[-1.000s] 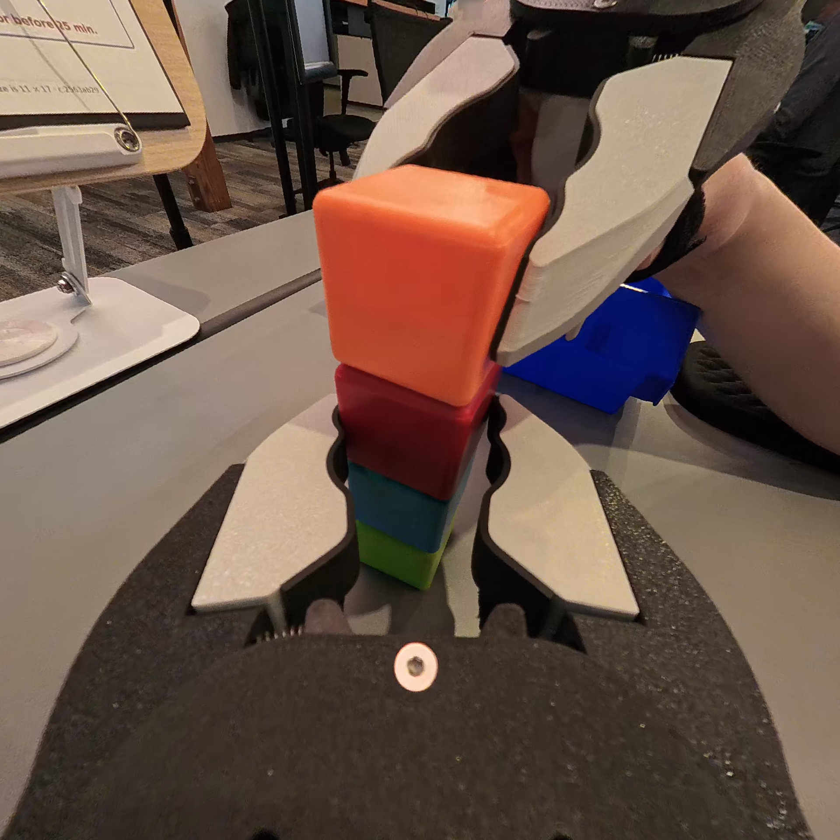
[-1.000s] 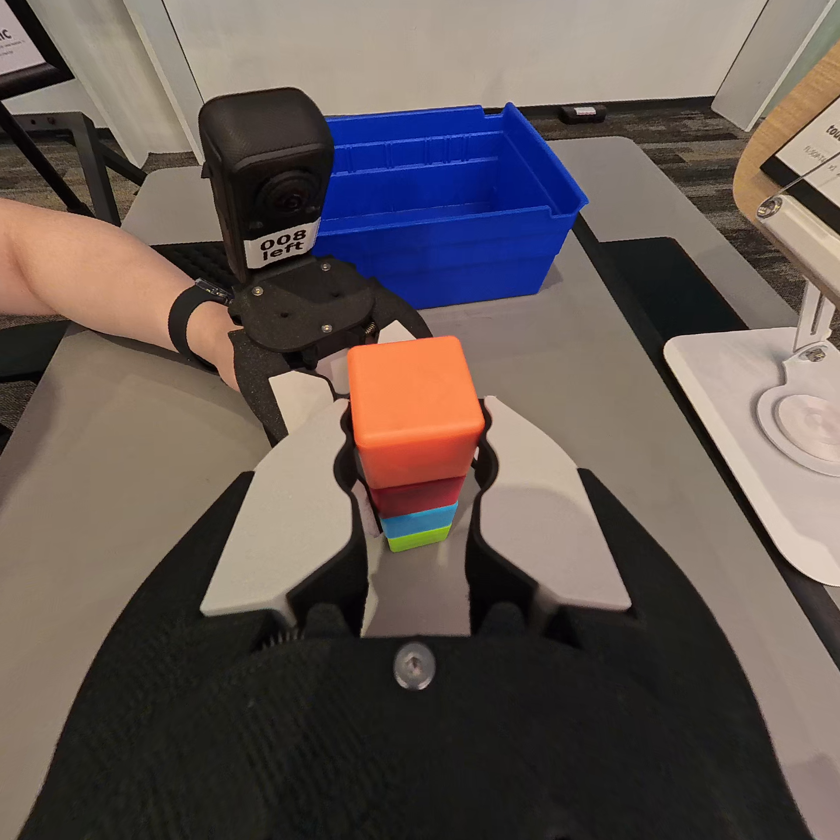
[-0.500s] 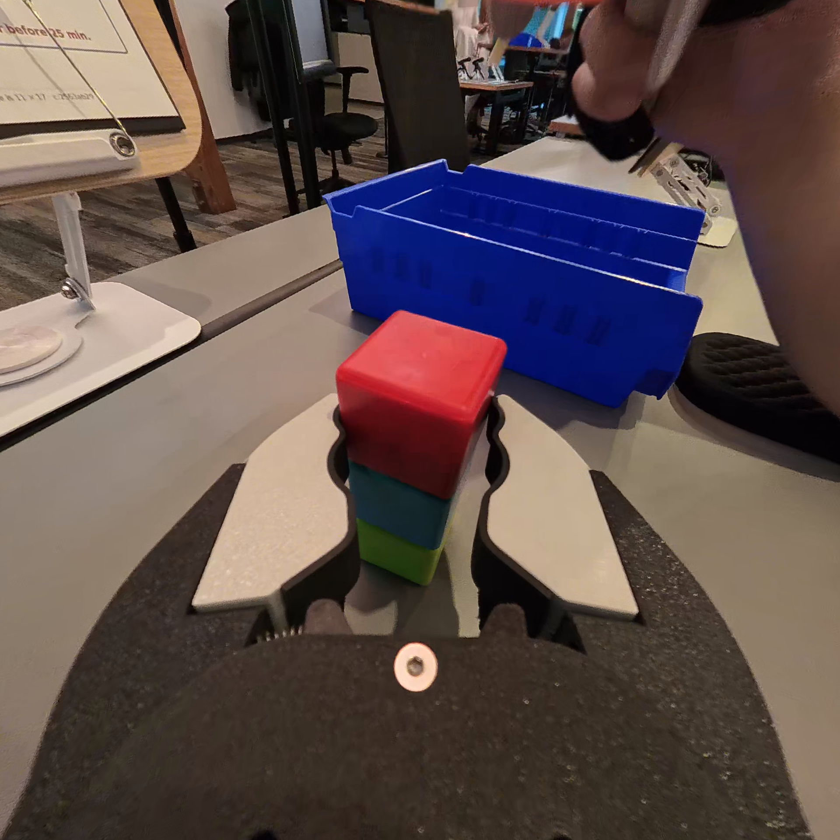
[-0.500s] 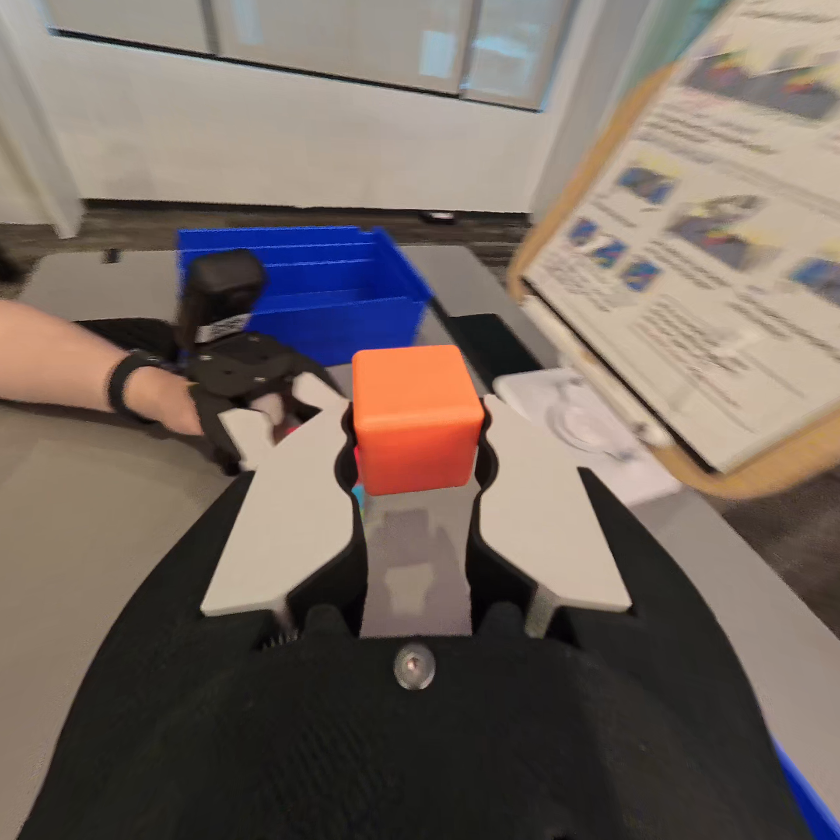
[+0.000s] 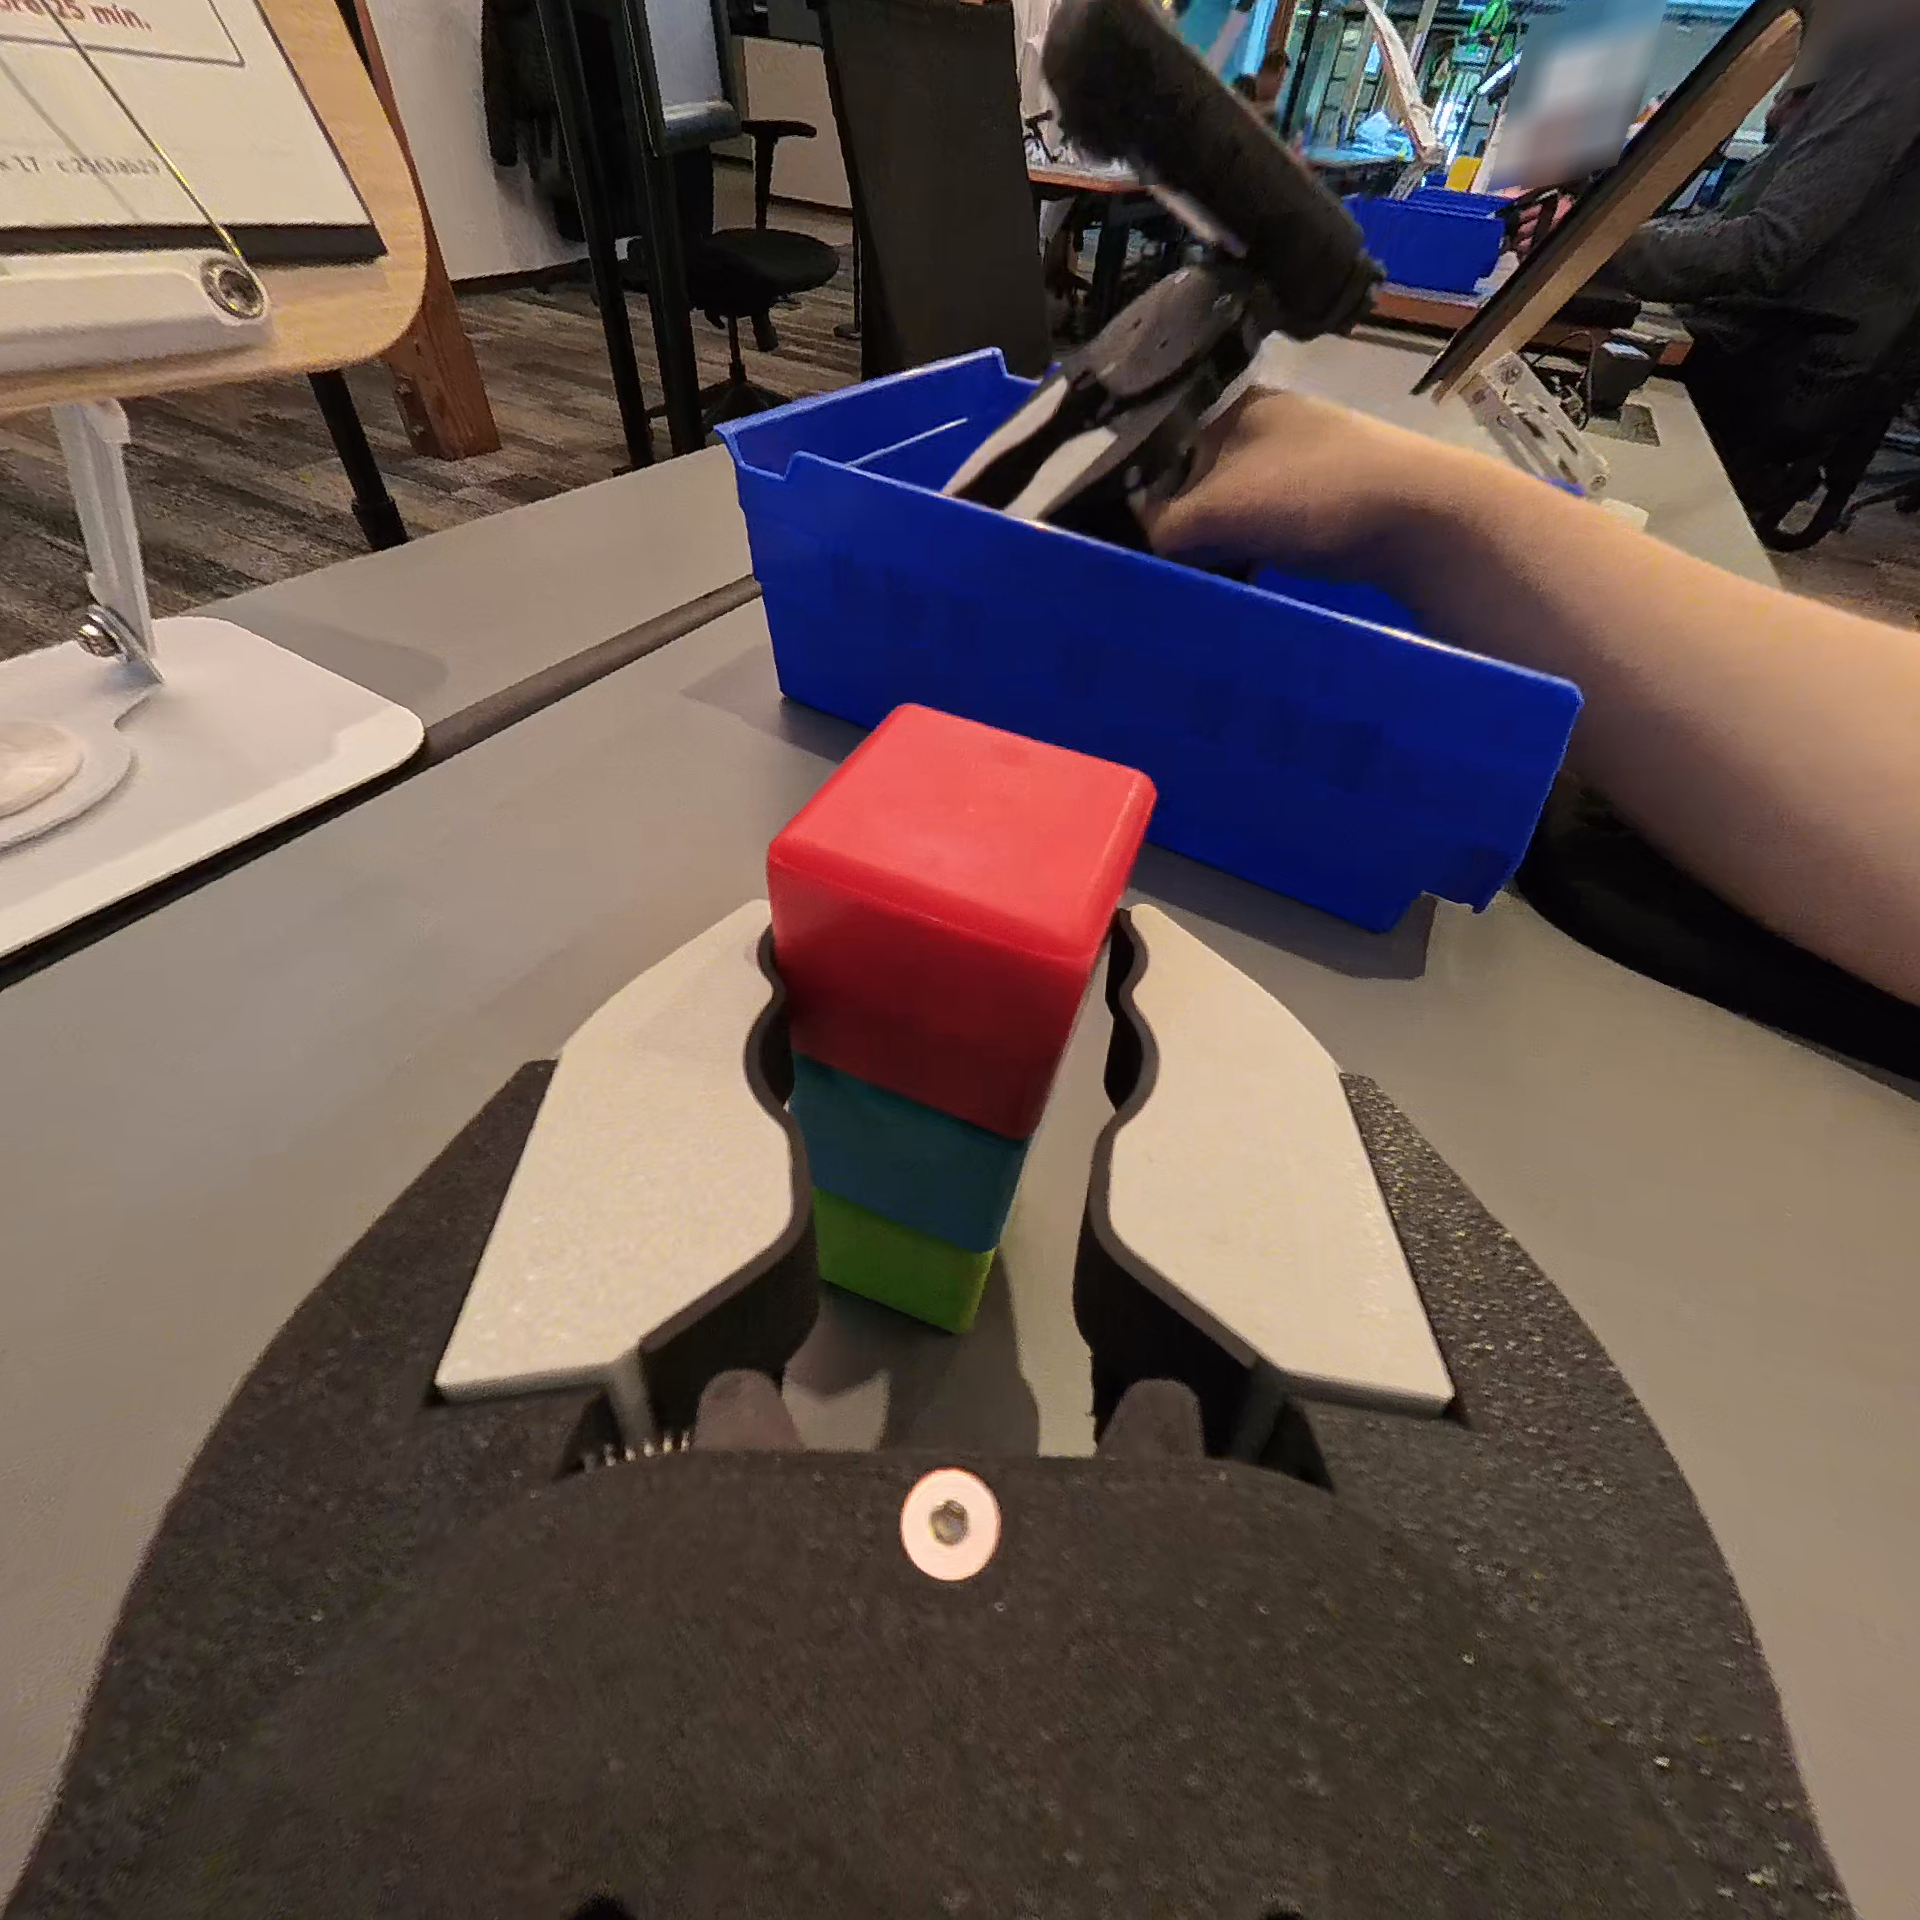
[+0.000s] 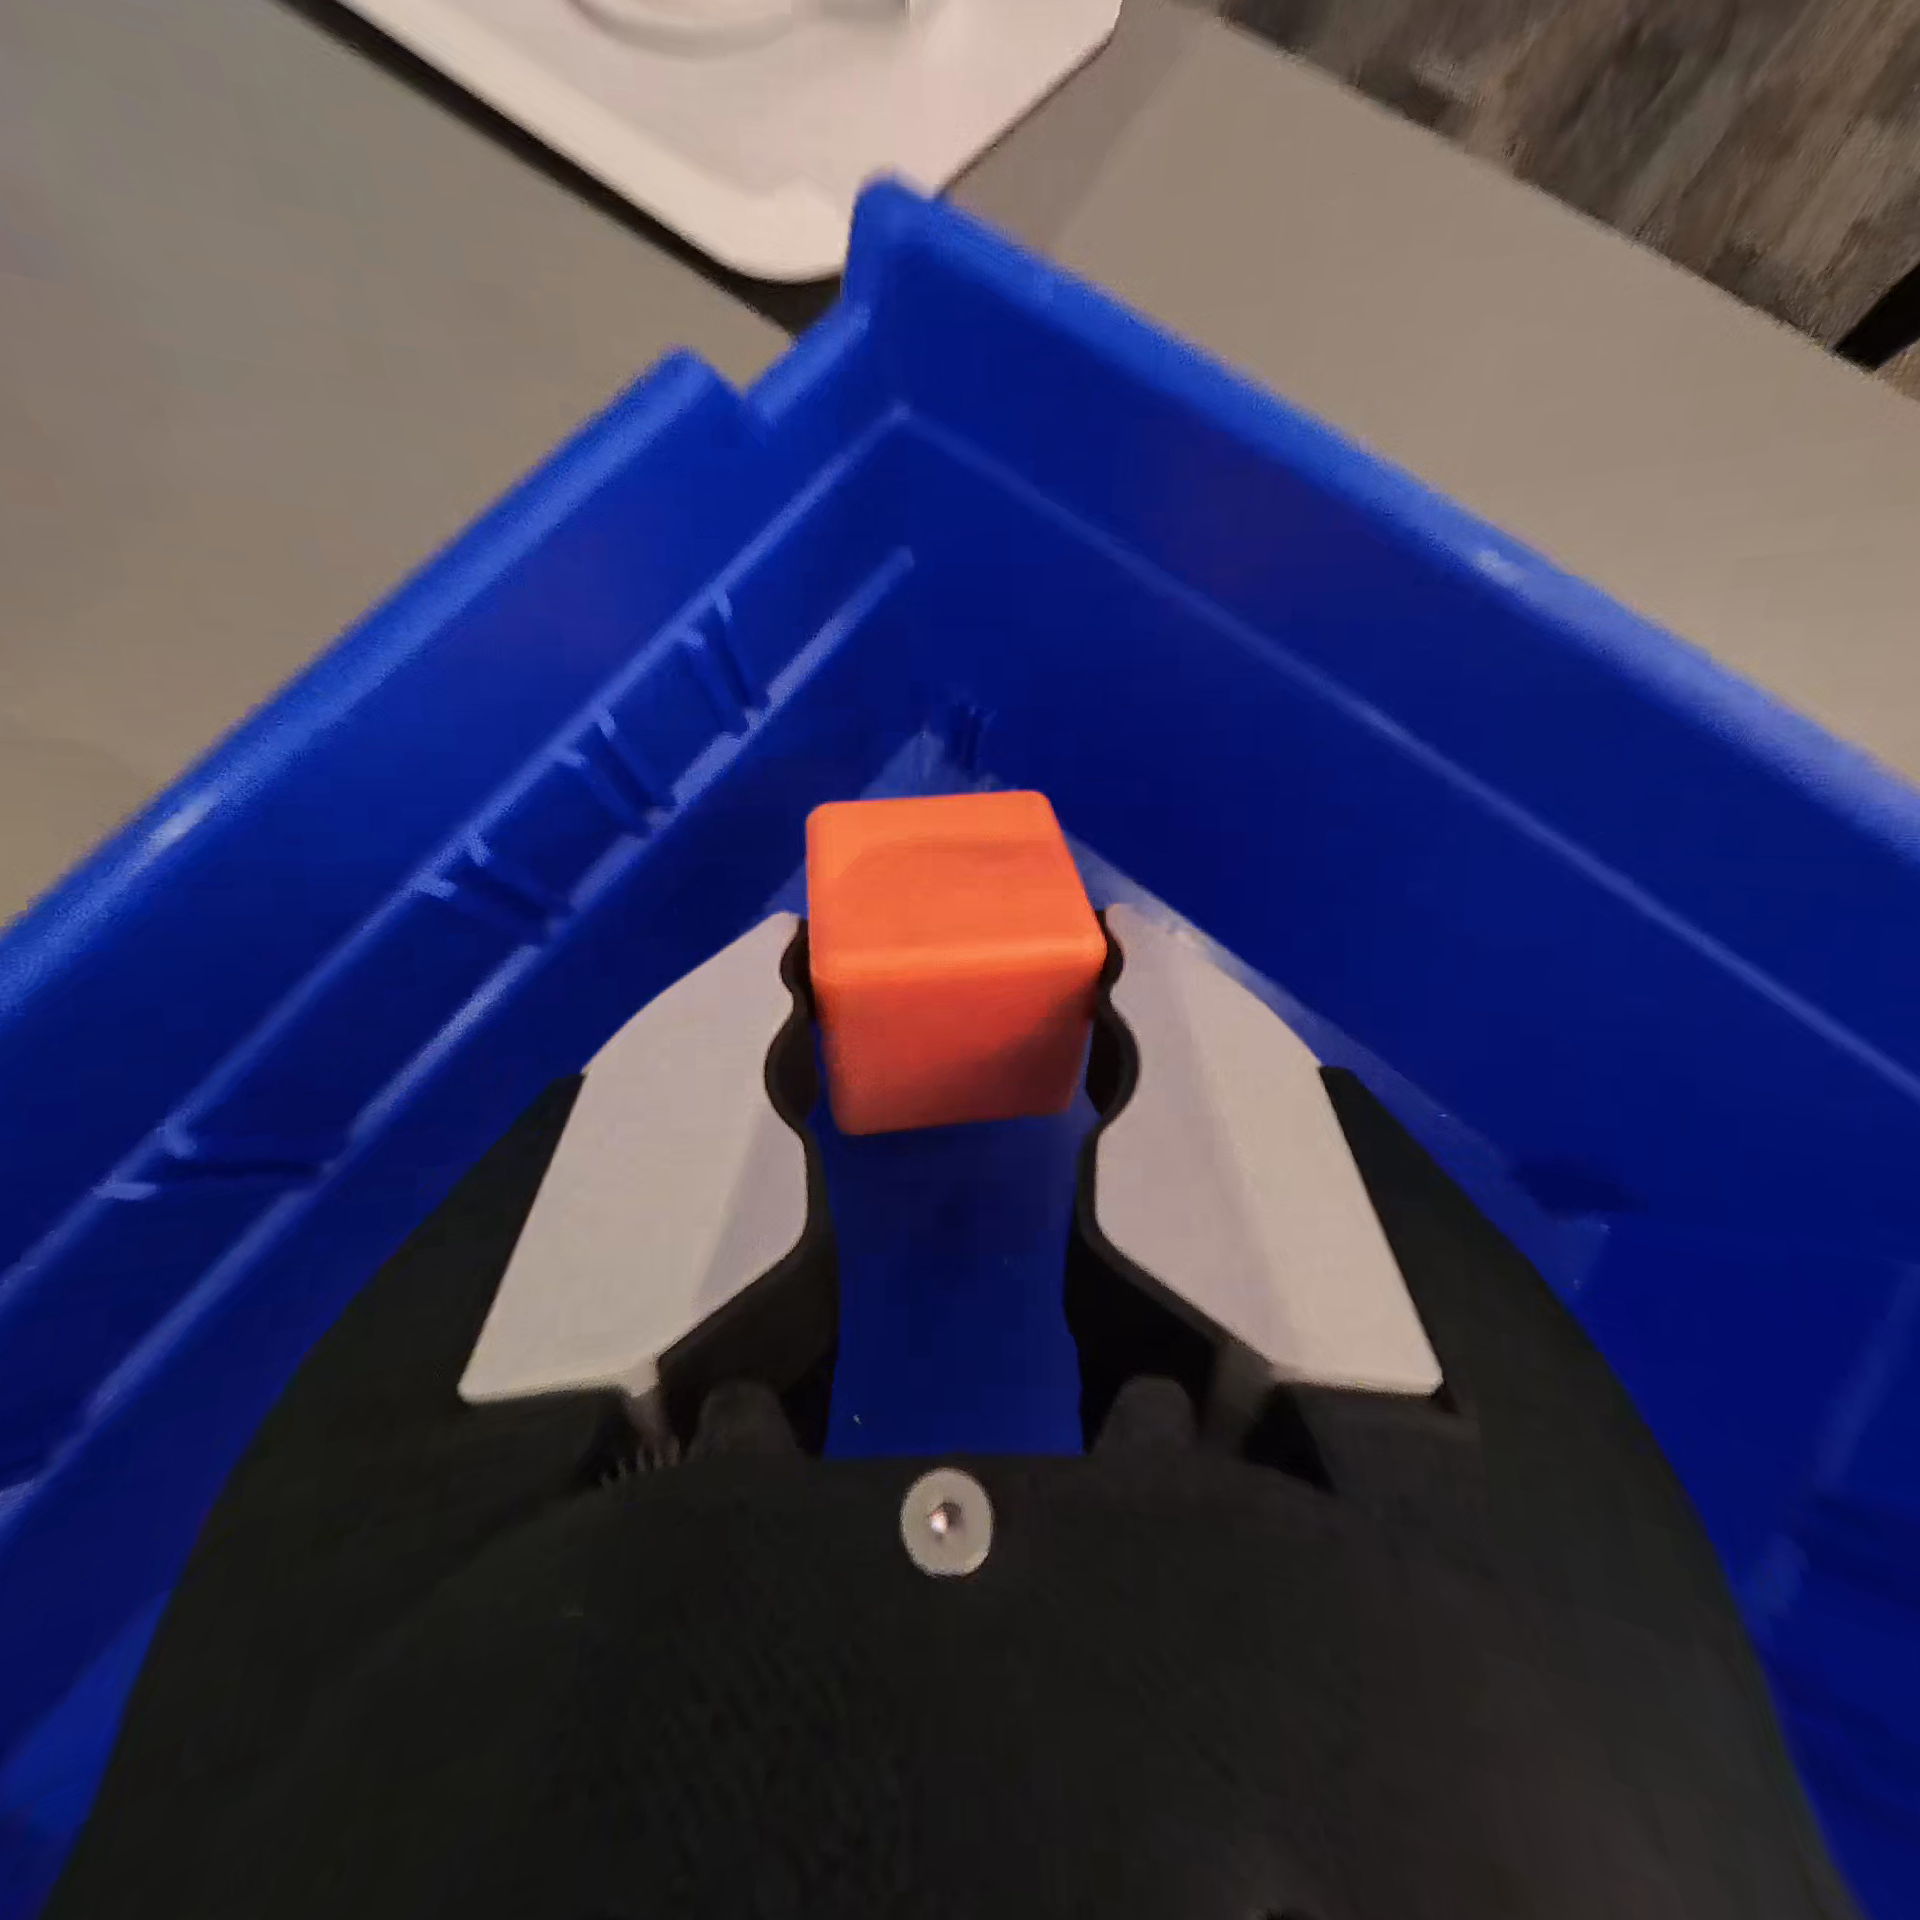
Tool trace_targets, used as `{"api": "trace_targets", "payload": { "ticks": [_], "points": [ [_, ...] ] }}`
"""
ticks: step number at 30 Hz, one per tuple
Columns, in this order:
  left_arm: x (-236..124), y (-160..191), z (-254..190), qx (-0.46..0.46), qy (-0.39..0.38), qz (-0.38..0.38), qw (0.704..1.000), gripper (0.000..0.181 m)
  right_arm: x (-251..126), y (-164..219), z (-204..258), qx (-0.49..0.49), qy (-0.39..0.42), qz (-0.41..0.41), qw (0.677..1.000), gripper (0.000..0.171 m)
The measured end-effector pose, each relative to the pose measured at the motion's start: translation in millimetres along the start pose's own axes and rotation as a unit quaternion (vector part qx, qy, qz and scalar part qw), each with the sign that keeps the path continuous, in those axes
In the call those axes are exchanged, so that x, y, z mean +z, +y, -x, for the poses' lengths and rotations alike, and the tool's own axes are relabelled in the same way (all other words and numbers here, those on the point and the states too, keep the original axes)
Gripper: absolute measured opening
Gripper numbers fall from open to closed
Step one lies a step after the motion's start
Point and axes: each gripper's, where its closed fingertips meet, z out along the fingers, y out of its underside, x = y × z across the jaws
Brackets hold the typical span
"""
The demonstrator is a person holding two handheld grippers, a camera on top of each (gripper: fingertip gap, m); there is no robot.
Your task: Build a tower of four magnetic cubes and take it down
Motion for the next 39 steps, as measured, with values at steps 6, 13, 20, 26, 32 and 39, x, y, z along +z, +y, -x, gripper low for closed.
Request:
{"api": "trace_targets", "payload": {
  "ticks": [6,13,20,26,32,39],
  "points": [
    [3.5,18.6,0.5,-0.009,-0.004,0.045,0.999,0.074,8.8,25.6,4.1,-0.026,-0.004,0.074,0.997,0.053],
    [4.7,40.5,4.7,0.030,-0.032,0.092,0.995,0.055,-15.1,25.8,-2.1,-0.026,0.004,0.098,0.995,0.067],
    [5.9,40.5,2.5,0.028,-0.017,0.094,0.995,0.054,-94.9,-75.9,43.5,-0.097,0.026,-0.060,0.993,0.066],
    [5.3,41.1,-3.5,0.031,0.006,0.095,0.995,0.054,-103.8,-111.3,210.9,-0.273,-0.216,-0.158,0.924,0.072],
    [4.6,42.2,-9.4,0.040,0.020,0.096,0.994,0.054,-57.5,-84.3,260.4,-0.295,-0.283,-0.080,0.909,0.072],
    [4.2,42.6,-10.9,0.040,0.028,0.098,0.994,0.054,-36.3,-63.8,266.9,-0.312,-0.296,-0.025,0.903,0.051]
  ]
}}
